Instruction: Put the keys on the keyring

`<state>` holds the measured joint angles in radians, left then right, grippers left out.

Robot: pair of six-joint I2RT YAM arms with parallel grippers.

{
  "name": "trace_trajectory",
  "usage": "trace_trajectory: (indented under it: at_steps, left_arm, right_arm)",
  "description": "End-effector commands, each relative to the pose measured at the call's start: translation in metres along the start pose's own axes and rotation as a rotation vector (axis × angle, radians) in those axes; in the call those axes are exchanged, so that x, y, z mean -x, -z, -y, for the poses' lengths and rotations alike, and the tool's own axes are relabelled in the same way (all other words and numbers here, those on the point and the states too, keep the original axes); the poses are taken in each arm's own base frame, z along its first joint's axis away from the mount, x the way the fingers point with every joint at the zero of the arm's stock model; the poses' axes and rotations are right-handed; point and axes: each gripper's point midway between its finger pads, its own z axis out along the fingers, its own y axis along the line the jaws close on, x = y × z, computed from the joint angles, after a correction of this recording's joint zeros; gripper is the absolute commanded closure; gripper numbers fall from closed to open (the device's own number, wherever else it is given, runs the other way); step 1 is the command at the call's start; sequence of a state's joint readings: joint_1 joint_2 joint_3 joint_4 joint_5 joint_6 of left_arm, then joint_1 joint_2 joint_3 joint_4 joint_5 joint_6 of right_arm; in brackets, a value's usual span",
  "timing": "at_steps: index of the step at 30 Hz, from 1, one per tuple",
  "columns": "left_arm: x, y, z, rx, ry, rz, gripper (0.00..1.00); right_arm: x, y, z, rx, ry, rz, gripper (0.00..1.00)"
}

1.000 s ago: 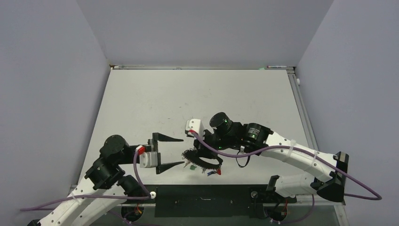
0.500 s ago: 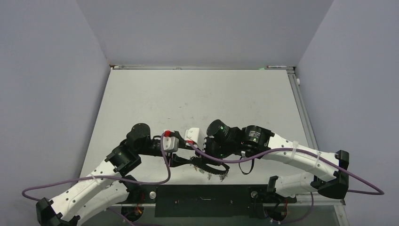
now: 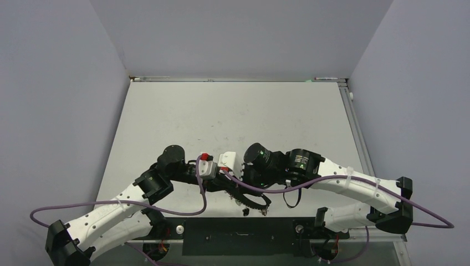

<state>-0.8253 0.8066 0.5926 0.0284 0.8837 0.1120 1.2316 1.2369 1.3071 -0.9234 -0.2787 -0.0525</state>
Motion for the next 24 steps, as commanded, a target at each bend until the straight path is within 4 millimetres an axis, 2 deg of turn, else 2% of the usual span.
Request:
trace_trajectory:
  at_steps: [1,3,7,9,10,13,15,18,24]
  left_arm:
    - [0.020,-0.004,0.012,-0.063,-0.072,0.070,1.00]
    - [0.027,-0.002,0.007,-0.025,-0.093,0.090,1.00]
    - [0.042,0.004,-0.001,0.033,-0.108,0.151,1.00]
    - [0.050,0.007,-0.002,0.043,-0.115,0.180,1.00]
    - [0.053,0.008,-0.001,0.040,-0.118,0.195,1.00]
    - [0.062,0.013,-0.001,0.047,-0.122,0.233,1.00]
    - [0.068,0.016,-0.002,0.064,-0.129,0.256,1.00]
    - [0.072,0.019,-0.004,0.083,-0.138,0.273,1.00]
    - [0.075,0.022,-0.006,0.100,-0.142,0.286,1.00]
  right_arm:
    - [0.040,0.019,0.004,-0.045,0.026,0.170,0.95]
    - [0.046,0.025,0.008,-0.075,0.021,0.212,0.95]
    - [0.063,0.051,0.023,-0.192,-0.011,0.342,0.46]
    - [0.071,0.070,0.024,-0.212,-0.025,0.418,0.32]
    - [0.074,0.079,0.023,-0.219,-0.028,0.450,0.29]
    - [0.074,0.098,0.021,-0.228,-0.026,0.504,0.25]
    - [0.070,0.101,0.019,-0.222,-0.035,0.501,0.25]
    - [0.061,0.098,0.017,-0.209,-0.056,0.468,0.34]
    - [0.043,0.084,0.007,-0.151,-0.079,0.395,0.41]
